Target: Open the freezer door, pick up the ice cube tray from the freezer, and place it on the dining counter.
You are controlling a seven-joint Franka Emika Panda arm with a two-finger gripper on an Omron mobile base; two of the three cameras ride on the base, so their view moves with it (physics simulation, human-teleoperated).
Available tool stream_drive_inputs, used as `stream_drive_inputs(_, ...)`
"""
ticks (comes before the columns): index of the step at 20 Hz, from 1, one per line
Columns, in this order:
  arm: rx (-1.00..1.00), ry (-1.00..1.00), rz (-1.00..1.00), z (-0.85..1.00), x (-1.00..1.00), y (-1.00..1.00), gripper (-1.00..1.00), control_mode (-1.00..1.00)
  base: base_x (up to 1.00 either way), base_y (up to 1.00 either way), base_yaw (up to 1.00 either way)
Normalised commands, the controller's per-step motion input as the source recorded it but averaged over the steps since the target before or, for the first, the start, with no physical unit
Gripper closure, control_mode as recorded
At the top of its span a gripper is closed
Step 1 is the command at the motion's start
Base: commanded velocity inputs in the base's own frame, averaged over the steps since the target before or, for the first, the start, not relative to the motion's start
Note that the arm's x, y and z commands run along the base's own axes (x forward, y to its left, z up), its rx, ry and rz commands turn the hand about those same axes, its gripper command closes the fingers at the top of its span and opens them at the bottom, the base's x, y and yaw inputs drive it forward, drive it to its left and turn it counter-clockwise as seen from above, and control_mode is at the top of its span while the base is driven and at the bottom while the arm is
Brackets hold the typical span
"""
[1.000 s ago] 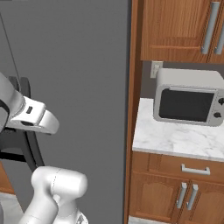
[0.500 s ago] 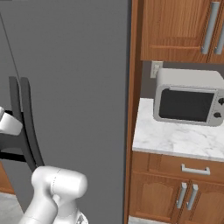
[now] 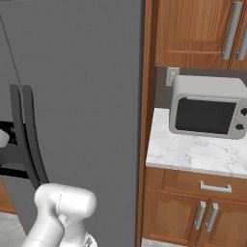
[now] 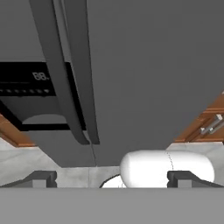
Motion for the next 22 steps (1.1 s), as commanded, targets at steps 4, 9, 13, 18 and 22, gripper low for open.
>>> stream_drive_inputs(4,0.0,-0.01,0.02,0.0,0.05,0.41,-1.0,-1.0,0.0,0.0,0.0)
stream_drive_inputs(9,0.02,0.0,0.0,0.0,0.4,0.09,-1.0,-1.0,0.0,0.0,0.0)
stream_drive_inputs(13,0.03,0.0,0.0,0.0,0.66,0.0,-1.0,-1.0,0.0,0.0,0.0)
stream_drive_inputs(18,0.0,0.0,0.0,0.0,0.68,0.24,-1.0,-1.0,0.0,0.0,0.0)
stream_drive_inputs(22,0.0,0.0,0.0,0.0,0.52,0.29,-1.0,-1.0,0.0,0.0,0.0)
